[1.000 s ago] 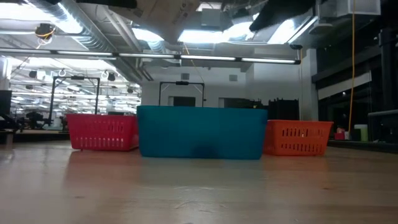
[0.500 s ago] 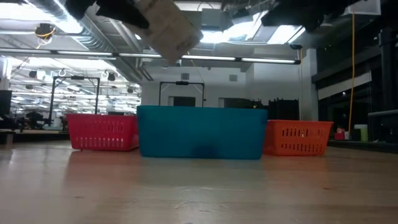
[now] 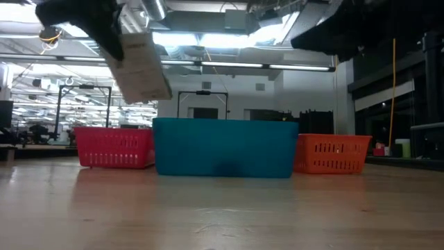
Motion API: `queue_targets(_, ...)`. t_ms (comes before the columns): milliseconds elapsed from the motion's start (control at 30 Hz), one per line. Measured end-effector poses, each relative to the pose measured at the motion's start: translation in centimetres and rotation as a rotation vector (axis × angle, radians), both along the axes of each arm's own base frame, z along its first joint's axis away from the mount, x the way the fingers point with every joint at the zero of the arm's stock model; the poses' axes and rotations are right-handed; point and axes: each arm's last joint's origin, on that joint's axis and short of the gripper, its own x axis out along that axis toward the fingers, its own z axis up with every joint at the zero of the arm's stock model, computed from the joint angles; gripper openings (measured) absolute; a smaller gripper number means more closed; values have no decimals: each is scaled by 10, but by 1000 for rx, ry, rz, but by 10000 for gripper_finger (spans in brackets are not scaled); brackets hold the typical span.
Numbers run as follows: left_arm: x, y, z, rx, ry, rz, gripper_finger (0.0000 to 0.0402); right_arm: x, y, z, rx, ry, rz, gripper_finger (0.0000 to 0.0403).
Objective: Pick and place items into bin
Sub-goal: Put the card reader box into the red bin
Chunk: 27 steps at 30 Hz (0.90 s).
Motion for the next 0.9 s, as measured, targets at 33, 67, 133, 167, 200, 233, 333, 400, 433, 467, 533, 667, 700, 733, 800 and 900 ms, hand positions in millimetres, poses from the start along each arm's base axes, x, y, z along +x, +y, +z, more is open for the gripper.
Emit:
queue_targets(33, 1, -1, -3, 6, 15, 12, 29, -1, -1, -1, 7, -24, 9, 0)
queue_targets(67, 3, -3, -6, 12, 25, 16, 29, -2, -2, -1, 7, -43, 11, 0)
queue_targets(133, 6, -6, -12, 21, 41, 16, 29, -5, -4, -2, 3, -71, 13, 0)
queue_targets(167, 7, -7, -15, 22, 48, 20, 29, -5, -4, -2, 8, -84, 13, 0)
queue_targets(200, 8, -7, -18, 20, 51, 29, 29, -5, -5, -2, 9, -87, 13, 0)
queue_targets(233, 10, -8, -21, 12, 54, 45, 29, -5, -5, -2, 8, -86, 13, 0)
queue_targets(333, 12, -9, -27, 9, 42, 89, 29, -5, -5, -2, 7, -86, 13, 0)
queue_targets(400, 13, -9, -29, 21, 41, 94, 29, -5, -5, -2, 7, -85, 13, 0)
queue_targets(433, 14, -8, -29, 21, 41, 98, 29, -5, -5, -2, 8, -86, 13, 0)
queue_targets(467, 14, -7, -29, 20, 37, 106, 29, -5, -5, -2, 8, -86, 13, 0)
queue_targets(533, 15, -5, -29, 15, 15, 138, 29, -5, -5, -2, 9, -85, 13, 0)
queue_targets(667, 16, -1, -31, 18, 6, 164, 29, -5, -5, -2, 9, -85, 13, 0)
queue_targets(700, 15, 1, -33, 17, 9, 169, 29, -5, -5, -2, 9, -85, 13, 0)
queue_targets(733, 15, 2, -36, 12, 15, 175, 29, -5, -5, -2, 9, -84, 13, 0)
queue_targets(800, 13, 4, -42, -2, 37, 191, 29, -5, -5, -2, 8, -83, 13, 0)
queue_targets(900, 11, 6, -51, -1, 47, 196, 29, -5, -5, -3, 6, -79, 14, 0)
